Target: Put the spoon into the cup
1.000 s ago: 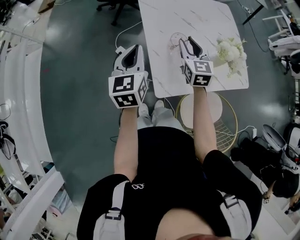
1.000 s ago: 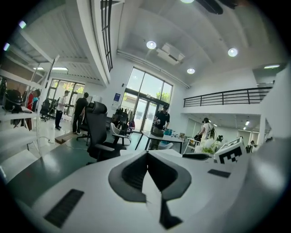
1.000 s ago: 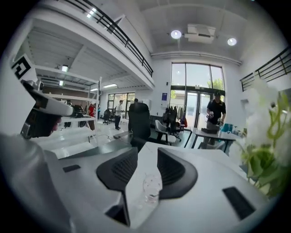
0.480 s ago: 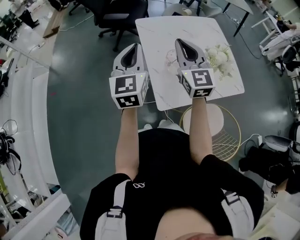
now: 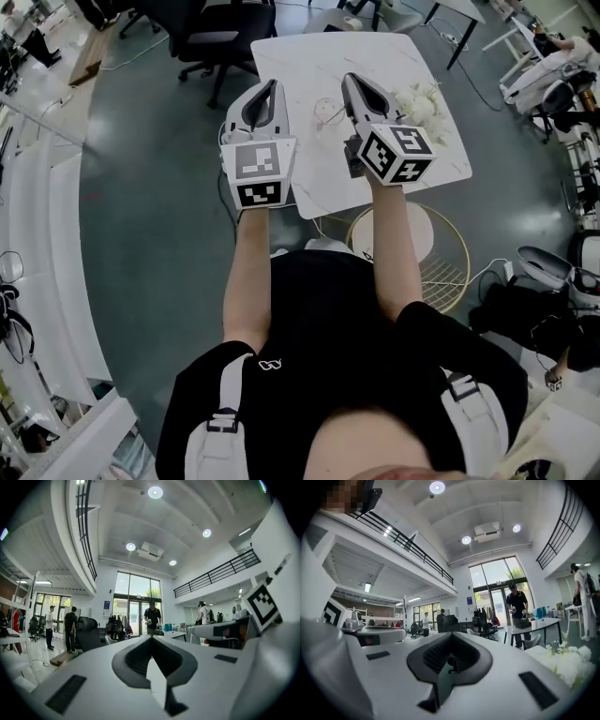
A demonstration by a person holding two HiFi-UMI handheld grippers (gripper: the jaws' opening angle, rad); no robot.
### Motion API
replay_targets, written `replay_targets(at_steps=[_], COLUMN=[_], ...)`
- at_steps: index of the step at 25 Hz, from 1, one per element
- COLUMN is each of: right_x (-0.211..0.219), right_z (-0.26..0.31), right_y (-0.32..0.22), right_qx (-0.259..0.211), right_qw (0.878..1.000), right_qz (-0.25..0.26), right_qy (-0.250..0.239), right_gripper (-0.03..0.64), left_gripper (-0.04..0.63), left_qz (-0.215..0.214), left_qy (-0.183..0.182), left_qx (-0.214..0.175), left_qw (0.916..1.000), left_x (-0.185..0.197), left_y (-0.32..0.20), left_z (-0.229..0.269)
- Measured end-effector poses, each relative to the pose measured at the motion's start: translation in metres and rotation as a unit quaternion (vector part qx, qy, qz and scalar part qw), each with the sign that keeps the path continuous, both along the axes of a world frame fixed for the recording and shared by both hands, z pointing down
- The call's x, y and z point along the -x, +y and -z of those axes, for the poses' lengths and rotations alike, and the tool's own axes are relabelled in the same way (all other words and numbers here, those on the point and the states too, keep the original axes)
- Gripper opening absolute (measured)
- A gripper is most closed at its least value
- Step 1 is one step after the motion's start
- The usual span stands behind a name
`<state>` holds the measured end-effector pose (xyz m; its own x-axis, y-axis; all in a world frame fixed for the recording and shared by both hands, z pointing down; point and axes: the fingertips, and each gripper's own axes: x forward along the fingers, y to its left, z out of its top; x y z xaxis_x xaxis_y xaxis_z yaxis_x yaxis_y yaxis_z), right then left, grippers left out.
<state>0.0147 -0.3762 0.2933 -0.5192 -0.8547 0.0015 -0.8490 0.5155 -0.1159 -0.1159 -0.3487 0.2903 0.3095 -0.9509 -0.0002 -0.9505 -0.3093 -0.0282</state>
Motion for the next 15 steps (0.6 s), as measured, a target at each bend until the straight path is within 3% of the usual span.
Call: replay_targets(at_steps=[6, 15], right_x=[0.0005, 0.0047], right_z=[-0.0097, -0.0103], right_y=[-0.0024, -0.0002], right_qx=[-0.003, -0.013], right_qw=[0.999, 0.999], right_qz=[0.003, 0.009], right_qy=[0.032, 0.036], right_gripper=[0.006, 0.006], left_gripper=[0.015, 0.015], left_qz=[0.001, 0.001], left_qy=[0.009, 0.014], left_qx=[0.006, 0.01], left_qw=[0.9999, 0.9999], left_x=[-0.0026, 0.0009], left_y=[-0.0063, -0.0062], left_z=[-0.0066, -0.0105])
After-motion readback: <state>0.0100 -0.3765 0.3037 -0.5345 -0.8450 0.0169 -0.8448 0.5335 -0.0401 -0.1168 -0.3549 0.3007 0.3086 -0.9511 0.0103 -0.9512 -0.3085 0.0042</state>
